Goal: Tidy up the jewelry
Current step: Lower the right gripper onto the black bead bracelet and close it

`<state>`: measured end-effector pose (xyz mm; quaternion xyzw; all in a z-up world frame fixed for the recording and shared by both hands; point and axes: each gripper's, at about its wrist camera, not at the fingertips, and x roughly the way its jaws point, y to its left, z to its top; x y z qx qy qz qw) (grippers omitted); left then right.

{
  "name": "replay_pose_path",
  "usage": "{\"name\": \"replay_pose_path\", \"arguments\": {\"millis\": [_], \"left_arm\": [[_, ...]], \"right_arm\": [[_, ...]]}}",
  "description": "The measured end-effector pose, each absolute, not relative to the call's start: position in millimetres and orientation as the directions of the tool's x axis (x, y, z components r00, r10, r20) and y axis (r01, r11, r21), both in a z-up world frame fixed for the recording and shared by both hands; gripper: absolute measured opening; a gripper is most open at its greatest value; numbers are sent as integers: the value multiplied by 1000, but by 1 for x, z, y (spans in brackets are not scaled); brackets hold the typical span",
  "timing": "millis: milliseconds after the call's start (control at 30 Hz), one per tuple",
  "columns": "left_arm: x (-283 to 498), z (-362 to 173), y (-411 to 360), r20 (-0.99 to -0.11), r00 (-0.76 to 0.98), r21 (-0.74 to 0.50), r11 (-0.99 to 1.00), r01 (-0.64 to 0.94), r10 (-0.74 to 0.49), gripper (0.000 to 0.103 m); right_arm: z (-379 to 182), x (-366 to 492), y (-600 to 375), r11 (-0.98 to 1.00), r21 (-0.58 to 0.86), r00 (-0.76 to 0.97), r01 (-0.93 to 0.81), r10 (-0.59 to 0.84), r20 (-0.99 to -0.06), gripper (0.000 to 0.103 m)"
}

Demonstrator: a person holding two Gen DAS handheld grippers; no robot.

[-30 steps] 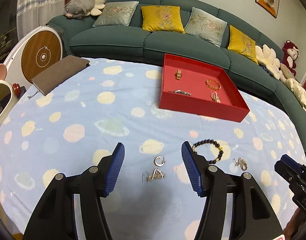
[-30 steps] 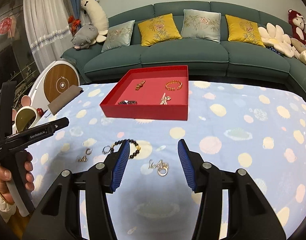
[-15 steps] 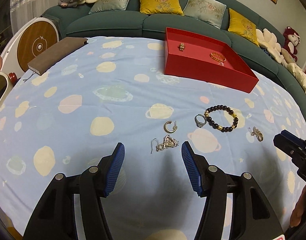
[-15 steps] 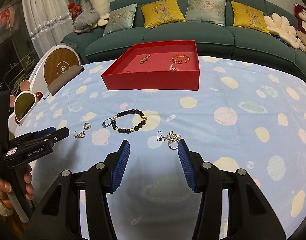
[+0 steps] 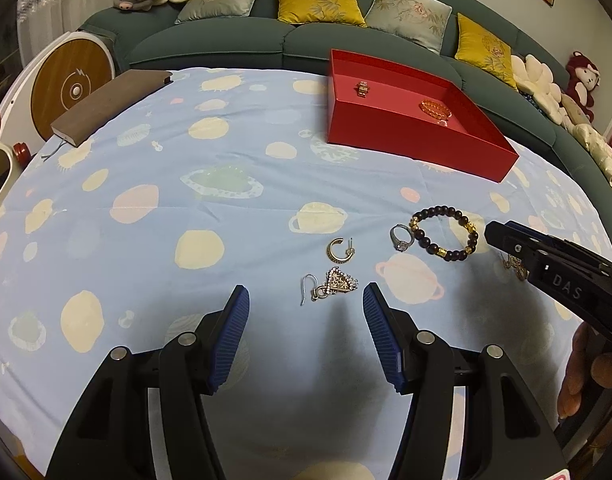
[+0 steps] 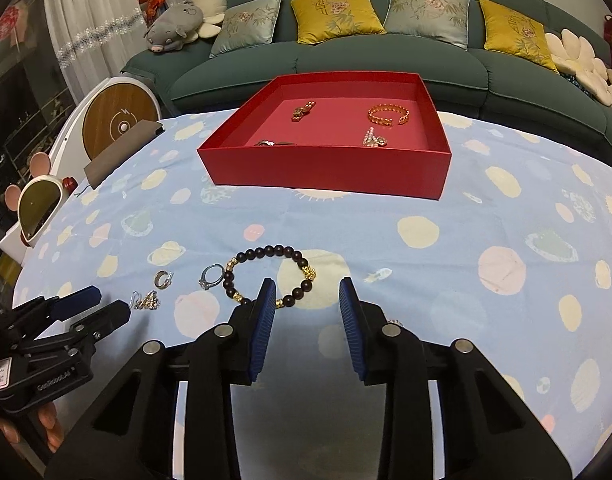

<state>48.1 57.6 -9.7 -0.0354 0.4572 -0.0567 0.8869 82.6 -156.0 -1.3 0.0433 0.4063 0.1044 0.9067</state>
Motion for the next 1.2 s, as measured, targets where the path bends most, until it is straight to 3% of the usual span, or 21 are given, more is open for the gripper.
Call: {"name": "replay_pose_path", "arguments": {"millis": [433,567,733,1200], "left_arm": [[51,-20,66,-822,554,-118,991,59,-130,57],[51,-21,65,-823,553,-114,991,64,-130,57],[52,-23,63,-822,554,-111,991,72,-132,57],[56,-26,56,-818,552,-130,987,96,-161,57]], "right_arm": [[-28,111,-139,980,100,622,-175,188,-760,30],[-28,114,-138,981,82,625,-175,175,-761,14],[-28,112,-138,982,70,629,-174,165,-760,8],[-1,73,-154,968,169,620,-183,247,-745,8]]}}
